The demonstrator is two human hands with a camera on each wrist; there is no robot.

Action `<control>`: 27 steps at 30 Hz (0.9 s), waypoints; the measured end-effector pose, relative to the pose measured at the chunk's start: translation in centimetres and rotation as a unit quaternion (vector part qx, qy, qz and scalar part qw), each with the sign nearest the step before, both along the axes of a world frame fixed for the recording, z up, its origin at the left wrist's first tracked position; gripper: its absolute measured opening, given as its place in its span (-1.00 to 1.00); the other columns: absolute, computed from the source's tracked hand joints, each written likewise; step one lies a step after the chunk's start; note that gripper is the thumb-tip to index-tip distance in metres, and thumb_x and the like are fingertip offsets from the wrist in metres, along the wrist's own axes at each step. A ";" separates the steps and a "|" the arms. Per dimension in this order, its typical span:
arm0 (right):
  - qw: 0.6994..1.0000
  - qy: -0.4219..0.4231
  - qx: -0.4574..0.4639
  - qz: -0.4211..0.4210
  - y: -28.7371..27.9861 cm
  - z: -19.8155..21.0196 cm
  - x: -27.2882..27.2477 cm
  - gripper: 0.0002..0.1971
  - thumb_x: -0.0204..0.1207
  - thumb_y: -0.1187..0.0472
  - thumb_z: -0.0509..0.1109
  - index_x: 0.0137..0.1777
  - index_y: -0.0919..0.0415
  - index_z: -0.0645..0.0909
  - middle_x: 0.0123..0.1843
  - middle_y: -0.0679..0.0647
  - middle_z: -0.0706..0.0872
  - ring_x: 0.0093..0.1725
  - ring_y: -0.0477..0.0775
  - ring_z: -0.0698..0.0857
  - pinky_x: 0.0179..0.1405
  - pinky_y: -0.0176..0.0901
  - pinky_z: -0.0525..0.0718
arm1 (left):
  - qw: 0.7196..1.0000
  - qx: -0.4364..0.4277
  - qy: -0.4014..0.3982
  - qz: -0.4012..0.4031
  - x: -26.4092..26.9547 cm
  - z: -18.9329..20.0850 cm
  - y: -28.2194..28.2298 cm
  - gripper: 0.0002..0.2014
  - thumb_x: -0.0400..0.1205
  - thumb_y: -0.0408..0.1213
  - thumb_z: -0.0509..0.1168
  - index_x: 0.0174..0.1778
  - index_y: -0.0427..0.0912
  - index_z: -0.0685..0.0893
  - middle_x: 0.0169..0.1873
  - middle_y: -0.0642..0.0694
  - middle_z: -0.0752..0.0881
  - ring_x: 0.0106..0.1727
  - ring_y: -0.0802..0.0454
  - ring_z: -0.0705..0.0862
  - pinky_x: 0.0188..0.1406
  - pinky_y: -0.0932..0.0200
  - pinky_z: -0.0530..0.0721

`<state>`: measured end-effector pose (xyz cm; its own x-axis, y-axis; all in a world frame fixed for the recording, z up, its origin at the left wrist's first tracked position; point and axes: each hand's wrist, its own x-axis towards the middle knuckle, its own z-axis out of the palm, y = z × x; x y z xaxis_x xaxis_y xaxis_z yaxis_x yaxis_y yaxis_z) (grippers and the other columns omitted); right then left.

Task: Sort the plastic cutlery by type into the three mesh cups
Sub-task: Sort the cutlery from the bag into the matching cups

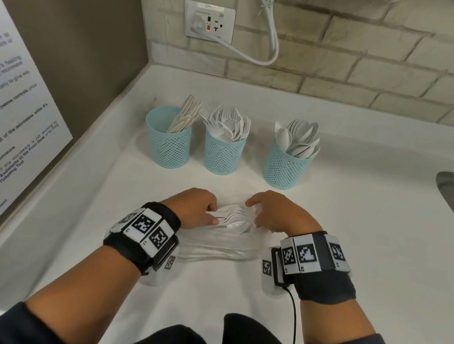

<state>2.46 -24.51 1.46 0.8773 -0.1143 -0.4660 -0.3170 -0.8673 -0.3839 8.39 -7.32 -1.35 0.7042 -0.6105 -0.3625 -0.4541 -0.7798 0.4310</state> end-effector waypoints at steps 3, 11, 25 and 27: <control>1.000 0.000 0.007 -0.006 -0.3 -0.1 -0.1 -0.50 0.50 0.46 0.23 0.41 0.06 0.50 0.44 0.05 0.44 0.26 0.10 0.56 -0.23 -0.35 0.52 | 1.000 -0.005 0.009 0.004 0.0 0.0 0.2 -0.73 0.59 -0.15 0.33 0.14 -0.21 0.60 0.03 -0.05 0.59 0.02 0.03 0.52 -0.04 0.28 0.38; 0.999 -0.003 0.015 -0.031 -0.5 -0.3 -0.1 -0.52 0.51 0.47 0.20 0.38 0.08 0.55 0.35 0.10 0.56 -0.39 -0.17 0.41 -0.65 -0.48 0.37 | 0.999 -0.027 0.018 0.001 -0.3 0.1 0.6 -0.83 0.58 -0.14 0.34 -0.16 -0.12 0.50 -0.15 0.00 0.56 -0.07 0.03 0.52 -0.10 0.22 0.42; 1.000 0.015 -0.004 0.001 -0.7 1.3 -0.5 -0.41 0.48 0.26 0.43 0.50 0.11 0.37 0.46 0.10 0.46 0.37 0.12 0.49 0.11 -0.20 0.54 | 0.954 -0.247 0.135 0.103 -0.2 1.2 1.2 -0.80 0.41 -0.35 0.53 -0.07 -0.23 0.80 -0.21 0.04 0.81 -0.11 0.26 0.72 0.07 0.39 0.57; 0.998 -0.011 0.059 -0.010 -1.1 2.4 -0.8 -0.37 0.43 0.22 0.49 0.49 0.06 0.38 0.45 0.03 0.46 0.45 0.08 0.42 0.30 -0.11 0.47 | 0.942 -0.270 0.156 0.122 -0.3 1.3 1.0 -0.81 0.43 -0.37 0.51 -0.05 -0.20 0.80 -0.31 0.14 0.79 -0.25 0.33 0.71 -0.09 0.46 0.58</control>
